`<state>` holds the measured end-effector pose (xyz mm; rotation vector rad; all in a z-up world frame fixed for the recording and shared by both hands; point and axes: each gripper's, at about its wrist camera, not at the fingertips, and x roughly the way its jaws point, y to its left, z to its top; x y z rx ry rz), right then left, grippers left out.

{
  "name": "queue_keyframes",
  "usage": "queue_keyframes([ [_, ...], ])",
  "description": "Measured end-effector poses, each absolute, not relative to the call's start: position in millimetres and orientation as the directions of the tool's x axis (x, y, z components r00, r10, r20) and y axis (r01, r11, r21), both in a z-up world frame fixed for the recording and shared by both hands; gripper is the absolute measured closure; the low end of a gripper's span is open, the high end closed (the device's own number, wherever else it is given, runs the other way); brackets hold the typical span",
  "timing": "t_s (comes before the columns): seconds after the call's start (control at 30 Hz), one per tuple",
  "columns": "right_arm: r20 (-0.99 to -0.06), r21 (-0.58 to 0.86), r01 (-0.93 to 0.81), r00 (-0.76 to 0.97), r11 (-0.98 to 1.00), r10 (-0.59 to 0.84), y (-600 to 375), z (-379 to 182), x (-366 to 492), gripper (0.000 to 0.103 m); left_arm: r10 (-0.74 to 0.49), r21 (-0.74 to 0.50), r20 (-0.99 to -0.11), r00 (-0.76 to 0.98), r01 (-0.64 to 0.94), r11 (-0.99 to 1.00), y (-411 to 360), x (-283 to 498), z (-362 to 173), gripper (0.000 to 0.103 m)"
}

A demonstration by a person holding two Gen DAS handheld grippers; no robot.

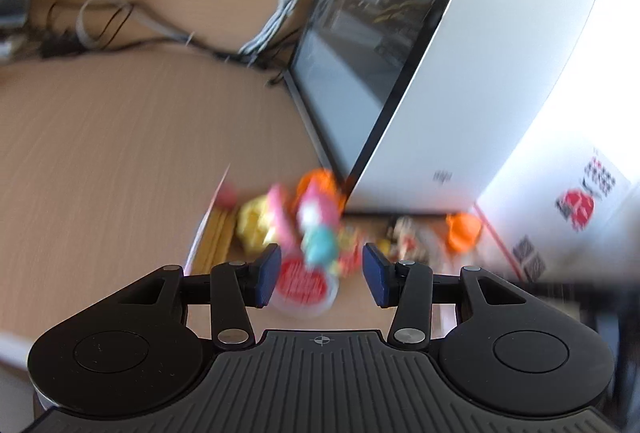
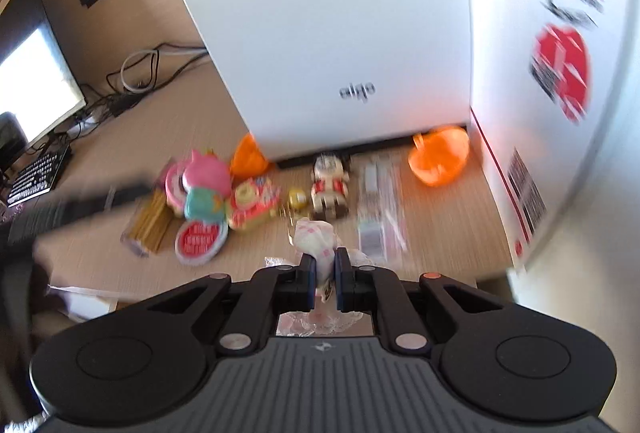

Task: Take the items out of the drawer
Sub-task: 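Lift the pig toy onto the desk with left tool while right carries the cloth up, then release the pink-white cloth beside the PC case with the right tool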

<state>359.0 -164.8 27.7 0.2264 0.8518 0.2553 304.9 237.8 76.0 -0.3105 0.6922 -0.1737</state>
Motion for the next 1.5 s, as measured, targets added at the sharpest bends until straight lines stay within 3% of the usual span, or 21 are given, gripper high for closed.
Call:
queue_keyframes([
  [0.3, -0.563, 0.238, -0.234, 0.758, 0.943, 0.33, -113, 30, 413, 0.094, -0.259, -0.387, -0.665, 0.7, -0.026, 0.922, 261, 257, 55, 0.055],
  [0.53, -0.588, 0.043, -0.239, 0.779, 0.97, 0.218, -77, -8, 433, 0.093, -0.213, -0.361, -0.696, 0.686, -0.078, 0.929, 277, 241, 54, 0.055],
  [0.77, -0.576, -0.017, -0.239, 0.796, 0.971, 0.186, -72, -12, 427, 0.082, -0.217, -0.366, -0.712, 0.668, -0.089, 0.926, 281, 239, 48, 0.055],
  [0.87, -0.566, 0.01, -0.238, 0.799, 0.971, 0.202, -79, -4, 421, 0.075, -0.221, -0.363, -0.713, 0.666, -0.081, 0.928, 280, 237, 49, 0.055],
  [1.2, -0.541, 0.16, -0.13, 0.817, 0.978, 0.197, -116, 26, 395, 0.075, -0.211, -0.35, -0.69, 0.692, -0.064, 0.934, 288, 211, 66, 0.055],
  [1.5, -0.53, 0.353, -0.028, 0.818, 0.935, 0.225, -145, 59, 292, 0.072, -0.156, -0.307, -0.608, 0.779, -0.049, 0.95, 293, 145, 80, 0.055],
])
